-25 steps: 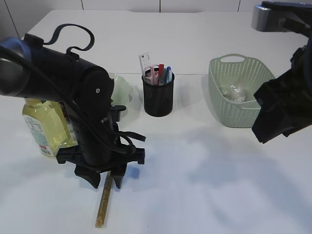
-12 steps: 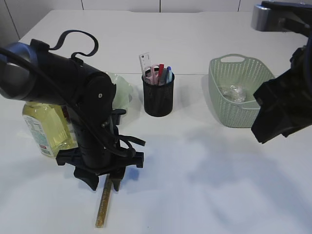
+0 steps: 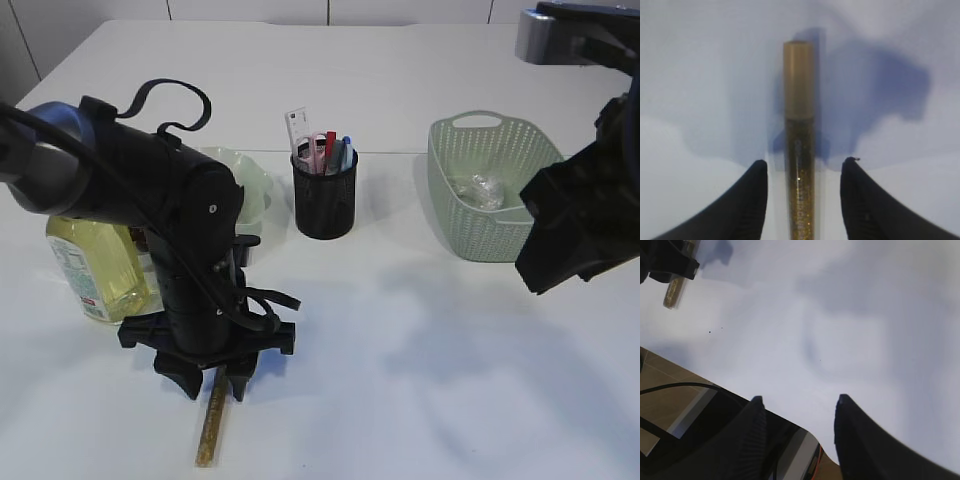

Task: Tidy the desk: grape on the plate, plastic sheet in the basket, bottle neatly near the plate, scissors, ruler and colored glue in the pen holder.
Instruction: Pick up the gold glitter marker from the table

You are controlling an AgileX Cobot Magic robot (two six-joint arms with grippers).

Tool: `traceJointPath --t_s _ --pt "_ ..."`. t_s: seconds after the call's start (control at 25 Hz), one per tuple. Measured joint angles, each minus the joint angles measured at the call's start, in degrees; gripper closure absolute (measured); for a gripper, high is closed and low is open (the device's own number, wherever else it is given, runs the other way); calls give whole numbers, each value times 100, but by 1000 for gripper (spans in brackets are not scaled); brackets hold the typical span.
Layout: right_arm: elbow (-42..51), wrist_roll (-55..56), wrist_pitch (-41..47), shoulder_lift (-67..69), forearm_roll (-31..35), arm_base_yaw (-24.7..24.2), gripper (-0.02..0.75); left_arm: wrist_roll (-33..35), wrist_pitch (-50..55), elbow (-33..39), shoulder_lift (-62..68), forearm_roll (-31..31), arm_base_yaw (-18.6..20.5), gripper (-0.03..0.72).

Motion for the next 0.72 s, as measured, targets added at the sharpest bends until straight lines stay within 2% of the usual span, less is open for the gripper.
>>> traceJointPath --t_s 0.72 --pt "0 0 0 0 21 0 374 0 -89 0 0 -68 0 337"
